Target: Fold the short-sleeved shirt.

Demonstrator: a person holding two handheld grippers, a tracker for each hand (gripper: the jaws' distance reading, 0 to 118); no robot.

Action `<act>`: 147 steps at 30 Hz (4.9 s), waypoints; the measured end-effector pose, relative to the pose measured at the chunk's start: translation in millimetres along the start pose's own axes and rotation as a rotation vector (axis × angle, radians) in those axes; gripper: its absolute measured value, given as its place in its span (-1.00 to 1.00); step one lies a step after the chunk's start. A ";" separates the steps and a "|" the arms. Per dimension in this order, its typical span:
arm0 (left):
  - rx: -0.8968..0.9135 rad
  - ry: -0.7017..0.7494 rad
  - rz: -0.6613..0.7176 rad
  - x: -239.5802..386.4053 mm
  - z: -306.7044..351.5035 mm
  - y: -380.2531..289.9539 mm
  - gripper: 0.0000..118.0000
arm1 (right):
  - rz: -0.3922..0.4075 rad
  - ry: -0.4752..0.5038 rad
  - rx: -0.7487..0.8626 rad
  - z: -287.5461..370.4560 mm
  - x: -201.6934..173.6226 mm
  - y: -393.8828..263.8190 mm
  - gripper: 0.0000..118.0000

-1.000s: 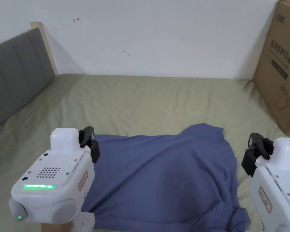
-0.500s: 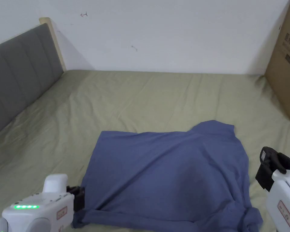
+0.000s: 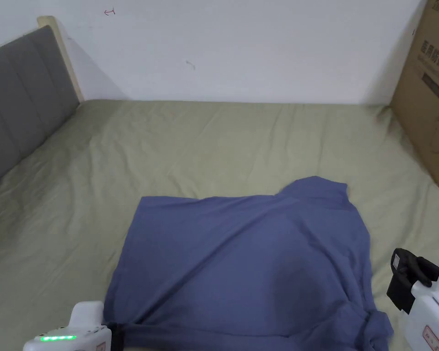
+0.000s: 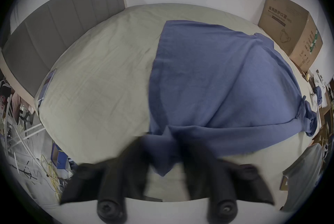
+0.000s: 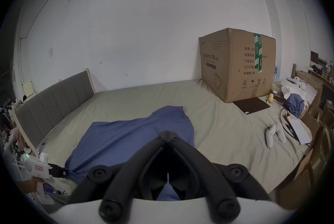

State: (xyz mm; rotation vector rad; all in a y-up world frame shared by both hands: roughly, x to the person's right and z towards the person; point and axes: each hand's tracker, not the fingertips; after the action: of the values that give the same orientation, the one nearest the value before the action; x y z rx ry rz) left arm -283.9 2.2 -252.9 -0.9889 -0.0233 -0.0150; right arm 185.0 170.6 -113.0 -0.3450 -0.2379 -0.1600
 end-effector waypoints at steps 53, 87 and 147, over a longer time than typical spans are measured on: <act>-0.096 0.020 0.104 38.3 -133.5 175.4 -0.94 | -0.157 -0.072 -0.655 -283.8 35.7 -75.5 -0.87; 0.744 -0.175 -0.010 76.5 172.2 117.5 -1.00 | 0.132 0.026 0.212 3.8 -32.3 64.2 -1.00; 0.022 -0.117 0.186 -23.6 14.0 72.7 -0.93 | -0.021 -0.034 -0.495 -97.0 53.4 -76.0 -0.86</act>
State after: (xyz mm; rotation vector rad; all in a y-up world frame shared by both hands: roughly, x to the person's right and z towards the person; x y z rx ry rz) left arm -306.0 53.9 -306.5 -0.9655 -0.0385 0.2138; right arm 241.1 59.7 -163.9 -0.8374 -0.2342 -0.2334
